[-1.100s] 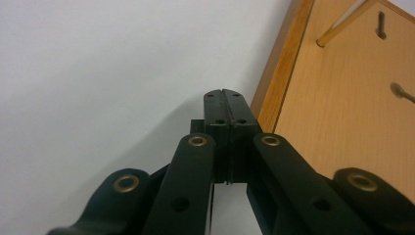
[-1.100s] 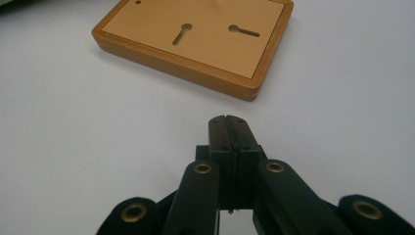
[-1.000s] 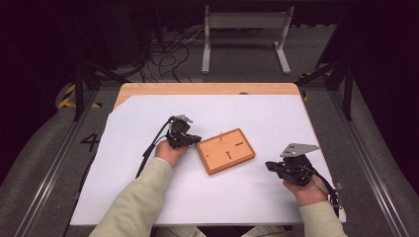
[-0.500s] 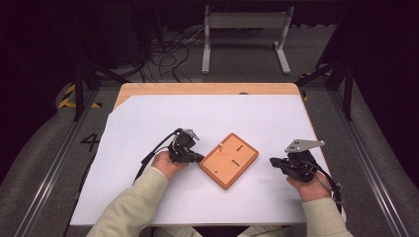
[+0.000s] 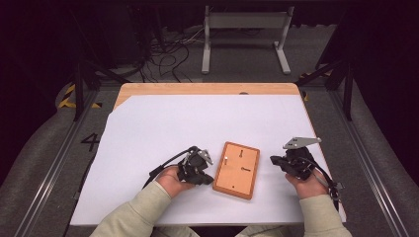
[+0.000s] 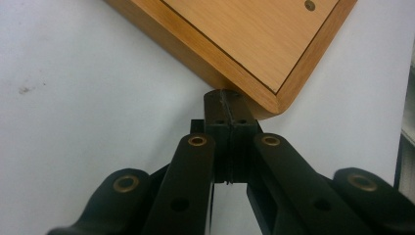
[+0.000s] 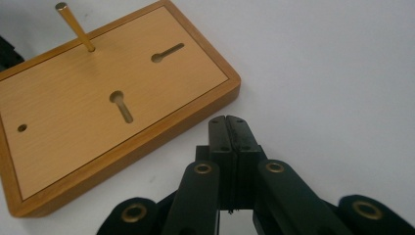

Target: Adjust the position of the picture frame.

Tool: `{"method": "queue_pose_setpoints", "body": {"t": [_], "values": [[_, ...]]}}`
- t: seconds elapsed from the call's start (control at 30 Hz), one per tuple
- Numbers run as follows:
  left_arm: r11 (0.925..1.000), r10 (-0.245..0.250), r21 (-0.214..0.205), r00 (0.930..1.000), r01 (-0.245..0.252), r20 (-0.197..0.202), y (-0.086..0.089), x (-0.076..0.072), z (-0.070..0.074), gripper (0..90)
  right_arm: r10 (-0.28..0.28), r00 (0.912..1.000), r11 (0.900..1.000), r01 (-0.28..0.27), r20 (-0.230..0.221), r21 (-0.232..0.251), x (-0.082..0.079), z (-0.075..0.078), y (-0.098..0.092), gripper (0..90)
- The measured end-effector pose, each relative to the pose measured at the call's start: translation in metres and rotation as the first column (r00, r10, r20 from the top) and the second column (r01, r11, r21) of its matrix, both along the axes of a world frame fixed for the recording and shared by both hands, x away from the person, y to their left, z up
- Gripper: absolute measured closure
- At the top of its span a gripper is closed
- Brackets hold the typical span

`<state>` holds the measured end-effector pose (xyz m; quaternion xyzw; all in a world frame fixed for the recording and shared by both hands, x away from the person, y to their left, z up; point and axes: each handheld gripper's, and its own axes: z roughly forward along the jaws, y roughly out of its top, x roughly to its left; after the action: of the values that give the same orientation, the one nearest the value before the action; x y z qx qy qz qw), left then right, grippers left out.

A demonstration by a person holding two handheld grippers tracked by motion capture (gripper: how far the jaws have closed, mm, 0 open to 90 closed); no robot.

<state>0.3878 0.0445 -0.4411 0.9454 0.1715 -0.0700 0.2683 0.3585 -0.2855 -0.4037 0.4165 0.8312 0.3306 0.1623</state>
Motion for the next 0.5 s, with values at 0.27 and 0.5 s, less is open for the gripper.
{"method": "queue_pose_setpoints", "body": {"t": [0.27, 0.5], "values": [[0.9892, 0.135, -0.064, 0.9896, -0.132, 0.049, 0.032, 0.001, 0.013, 86.1, -0.186, 0.9782, 0.9825, 0.186, -0.092, -0.014, 0.025, -0.02, 0.018, 90.0], [0.967, 0.222, -0.148, 0.971, -0.208, 0.088, 0.059, -0.003, 0.018, 82.5, -0.183, 0.9741, 0.9821, 0.175, -0.133, -0.071, 0.042, -0.031, 0.035, 90.0]]}}
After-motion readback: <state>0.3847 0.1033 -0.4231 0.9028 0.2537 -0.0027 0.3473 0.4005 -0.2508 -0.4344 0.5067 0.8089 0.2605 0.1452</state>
